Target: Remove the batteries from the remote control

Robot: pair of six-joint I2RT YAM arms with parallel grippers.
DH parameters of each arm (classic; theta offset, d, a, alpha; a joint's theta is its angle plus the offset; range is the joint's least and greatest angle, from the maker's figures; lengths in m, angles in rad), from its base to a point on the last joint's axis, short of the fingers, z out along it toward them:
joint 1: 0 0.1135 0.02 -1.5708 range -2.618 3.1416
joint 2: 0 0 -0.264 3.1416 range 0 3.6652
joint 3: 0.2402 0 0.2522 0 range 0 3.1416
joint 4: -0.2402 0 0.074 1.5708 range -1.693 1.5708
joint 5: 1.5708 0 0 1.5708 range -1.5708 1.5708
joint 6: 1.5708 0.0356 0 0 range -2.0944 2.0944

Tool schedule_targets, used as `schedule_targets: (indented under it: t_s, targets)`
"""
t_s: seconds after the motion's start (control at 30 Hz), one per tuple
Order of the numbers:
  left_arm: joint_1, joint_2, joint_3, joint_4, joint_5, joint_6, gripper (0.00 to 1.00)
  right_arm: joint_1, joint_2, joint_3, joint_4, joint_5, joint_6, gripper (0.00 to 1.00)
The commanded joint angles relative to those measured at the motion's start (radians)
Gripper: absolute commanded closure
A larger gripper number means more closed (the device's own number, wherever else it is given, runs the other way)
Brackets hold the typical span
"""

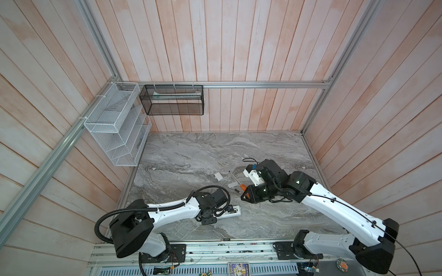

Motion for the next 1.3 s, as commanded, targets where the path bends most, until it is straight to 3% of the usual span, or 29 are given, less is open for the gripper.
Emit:
schedule_targets:
  t_s: [0.0, 0.17, 0.47, 1.27]
  targets:
    - [-0.005, -0.042, -0.031, 0.031, 0.001, 0.058, 0.97, -0.068, 0.005, 0.013, -0.207, -0.127, -0.164, 1.0]
    - [-0.005, -0.09, -0.071, 0.019, 0.02, 0.096, 0.96, -0.096, 0.053, 0.005, -0.283, -0.206, -0.285, 1.0]
    - [-0.004, -0.106, -0.111, 0.012, 0.01, 0.132, 0.98, -0.057, 0.079, -0.059, -0.36, -0.381, -0.379, 1.0]
    - [-0.004, -0.113, -0.122, 0.025, 0.0, 0.14, 0.99, 0.01, 0.166, -0.229, -0.285, -0.426, -0.337, 1.0]
